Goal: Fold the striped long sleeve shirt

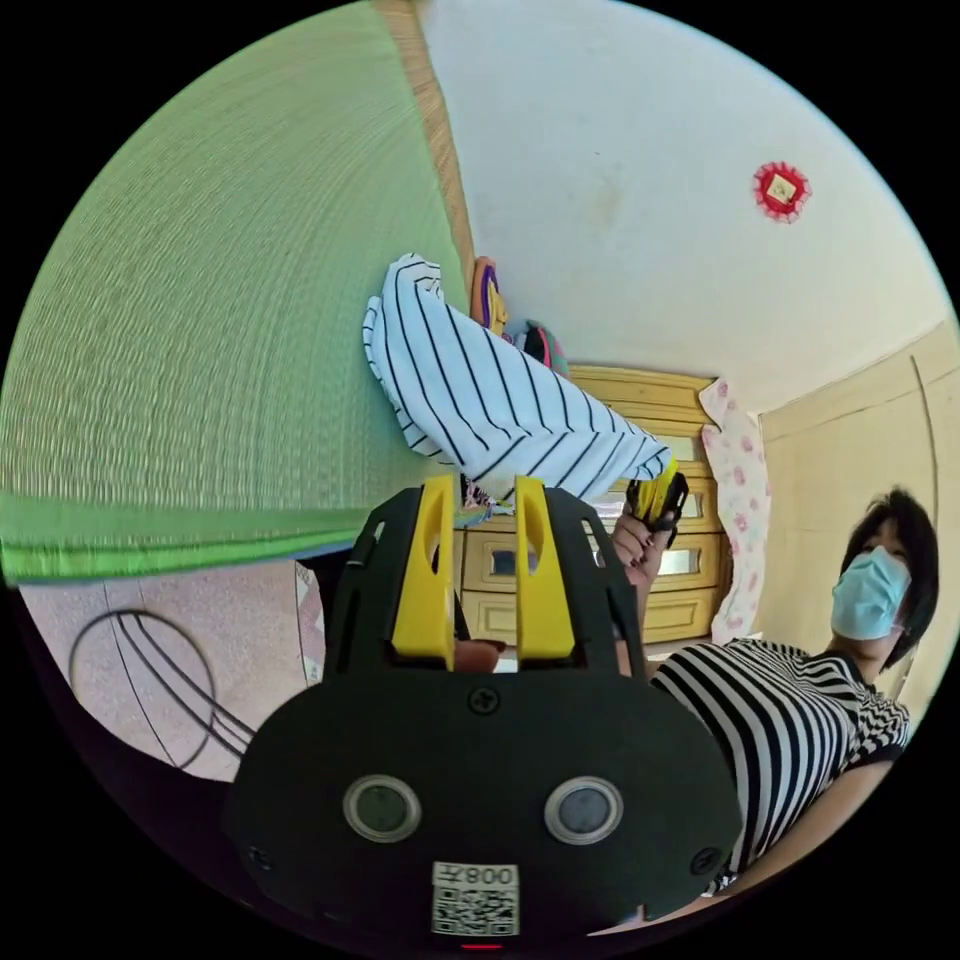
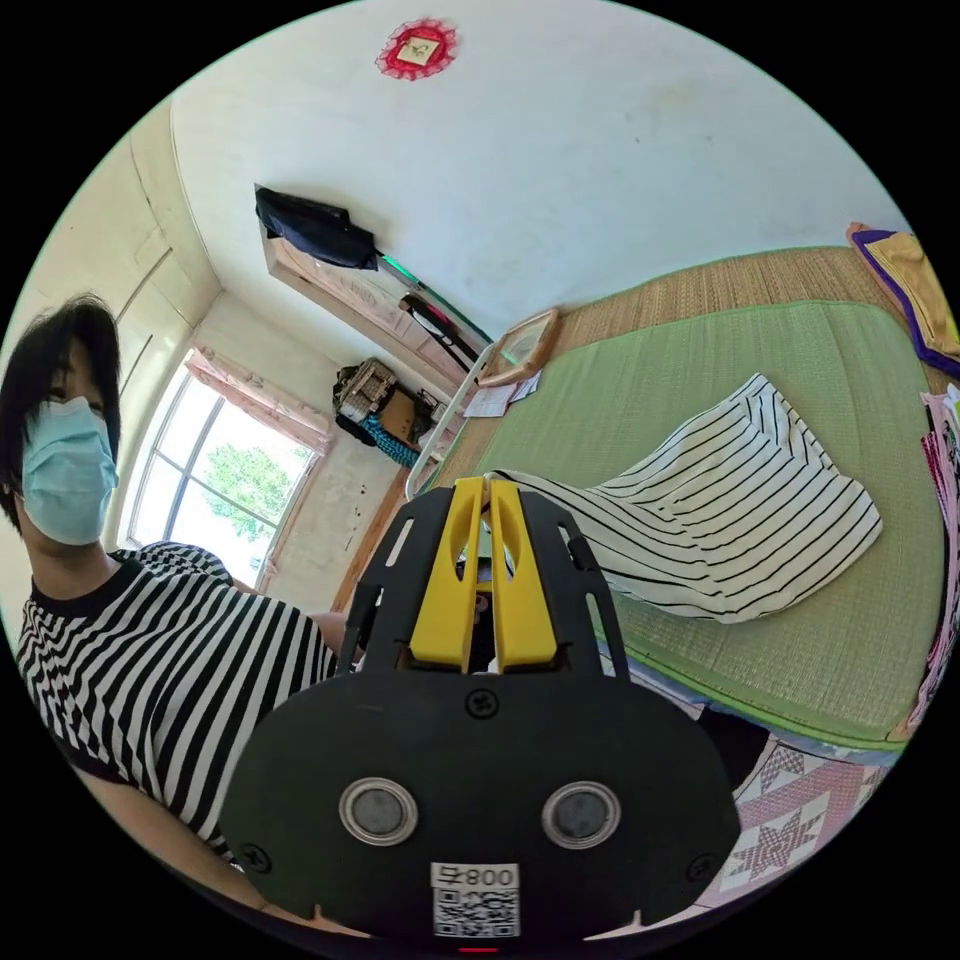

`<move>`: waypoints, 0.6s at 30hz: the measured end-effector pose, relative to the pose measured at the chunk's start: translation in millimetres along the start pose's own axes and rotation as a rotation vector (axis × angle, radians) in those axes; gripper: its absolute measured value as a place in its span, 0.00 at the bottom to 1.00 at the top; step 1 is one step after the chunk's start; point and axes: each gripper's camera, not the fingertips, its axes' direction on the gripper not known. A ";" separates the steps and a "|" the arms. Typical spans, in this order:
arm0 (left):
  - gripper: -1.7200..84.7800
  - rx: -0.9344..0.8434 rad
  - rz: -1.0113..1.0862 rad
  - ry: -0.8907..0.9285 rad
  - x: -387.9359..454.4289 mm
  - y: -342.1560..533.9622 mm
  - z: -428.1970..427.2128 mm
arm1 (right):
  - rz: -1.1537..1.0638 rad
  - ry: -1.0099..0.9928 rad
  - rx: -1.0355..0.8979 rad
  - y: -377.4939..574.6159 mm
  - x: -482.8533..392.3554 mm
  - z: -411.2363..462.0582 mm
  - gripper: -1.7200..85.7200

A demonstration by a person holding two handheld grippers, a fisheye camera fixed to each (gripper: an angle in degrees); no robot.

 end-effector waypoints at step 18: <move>0.07 -0.120 -0.017 0.245 -100.2 8.6 71.4 | 0.024 0.122 0.099 79.5 -78.3 -57.0 0.03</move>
